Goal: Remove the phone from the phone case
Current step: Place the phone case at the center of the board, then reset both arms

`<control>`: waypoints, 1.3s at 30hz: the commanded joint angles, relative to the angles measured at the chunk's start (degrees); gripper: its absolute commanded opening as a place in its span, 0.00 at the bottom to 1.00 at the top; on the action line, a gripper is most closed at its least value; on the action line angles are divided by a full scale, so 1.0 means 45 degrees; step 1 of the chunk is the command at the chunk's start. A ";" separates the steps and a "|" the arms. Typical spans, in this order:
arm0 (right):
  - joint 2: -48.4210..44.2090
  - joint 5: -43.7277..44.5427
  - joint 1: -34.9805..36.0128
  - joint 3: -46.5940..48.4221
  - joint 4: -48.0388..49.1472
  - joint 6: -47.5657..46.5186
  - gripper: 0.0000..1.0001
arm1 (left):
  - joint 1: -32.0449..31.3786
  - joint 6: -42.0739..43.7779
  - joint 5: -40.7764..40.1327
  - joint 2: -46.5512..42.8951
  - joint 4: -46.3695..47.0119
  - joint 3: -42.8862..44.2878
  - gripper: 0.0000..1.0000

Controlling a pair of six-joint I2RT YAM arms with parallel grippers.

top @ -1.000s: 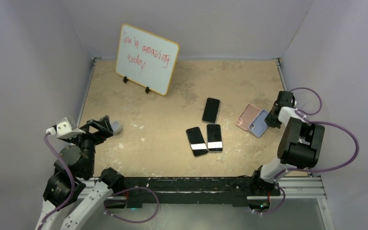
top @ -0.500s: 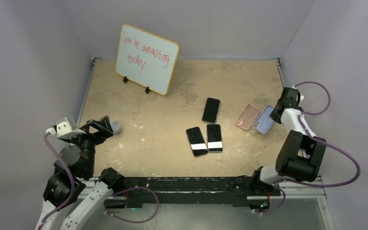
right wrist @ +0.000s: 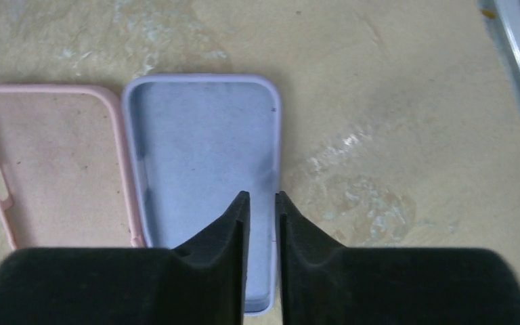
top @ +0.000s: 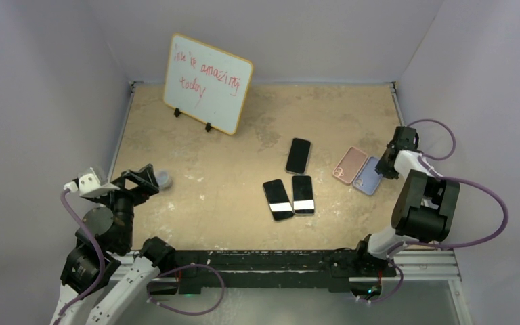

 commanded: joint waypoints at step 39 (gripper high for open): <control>-1.3951 -0.0121 0.3192 -0.0736 -0.0626 0.0075 0.99 | 0.0083 0.1861 -0.0739 0.0696 0.0256 0.1425 0.96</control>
